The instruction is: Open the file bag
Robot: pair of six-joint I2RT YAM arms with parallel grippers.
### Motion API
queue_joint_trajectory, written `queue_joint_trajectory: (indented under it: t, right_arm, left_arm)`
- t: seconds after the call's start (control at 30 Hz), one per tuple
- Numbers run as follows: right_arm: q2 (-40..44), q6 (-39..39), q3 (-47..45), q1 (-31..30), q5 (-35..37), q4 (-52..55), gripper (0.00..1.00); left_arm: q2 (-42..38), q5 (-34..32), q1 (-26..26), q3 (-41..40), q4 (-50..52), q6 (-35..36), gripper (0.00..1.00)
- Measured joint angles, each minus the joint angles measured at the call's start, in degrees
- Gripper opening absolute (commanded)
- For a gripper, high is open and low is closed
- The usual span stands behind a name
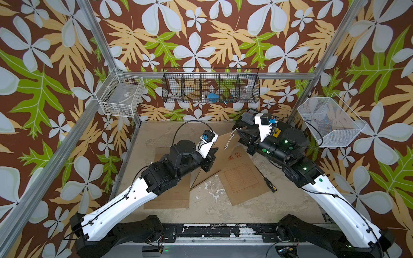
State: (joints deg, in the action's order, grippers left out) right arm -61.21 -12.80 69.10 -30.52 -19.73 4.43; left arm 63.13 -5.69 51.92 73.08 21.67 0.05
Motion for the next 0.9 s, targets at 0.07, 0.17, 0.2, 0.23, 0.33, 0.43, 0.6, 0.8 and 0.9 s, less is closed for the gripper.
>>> queue_joint_trajectory:
  t: [0.07,0.17,0.2,0.23,0.33,0.43,0.6,0.8,0.9]
  right_arm:
    - [0.0,-0.1,0.0,0.0,2.2,0.4,0.0]
    - [0.3,-0.3,0.0,0.0,5.1,1.0,0.0]
    - [0.3,-0.4,-0.1,0.0,5.7,1.1,0.0]
    - [0.5,-0.5,-0.2,0.0,6.5,1.3,0.0]
    - [0.5,-0.7,-0.2,0.0,9.3,1.8,0.0]
    - [0.6,-1.2,-0.2,0.0,12.2,2.7,0.0]
    - [0.6,-1.8,-0.2,0.2,15.7,4.1,0.0]
    - [0.7,-3.1,-0.5,1.7,18.3,5.4,0.0]
    - [0.9,-3.5,-1.2,2.6,18.3,5.5,0.0]
  left_arm:
    - [0.0,0.2,0.0,0.0,0.1,0.0,0.0]
    - [0.0,0.2,0.0,0.0,0.3,0.0,0.0]
    - [0.0,0.2,0.0,0.0,0.4,0.0,0.0]
    - [-0.2,0.2,0.0,-0.1,0.4,0.0,0.0]
    - [-0.2,0.1,0.0,-0.1,0.4,0.0,0.0]
    - [-0.3,0.2,0.0,-0.1,0.5,0.0,0.0]
    - [-0.8,0.2,0.0,-0.3,0.5,0.0,0.0]
    - [-0.7,1.2,0.0,-0.4,0.5,-0.1,0.0]
    - [-0.7,1.3,0.0,-0.4,0.5,-0.1,0.0]
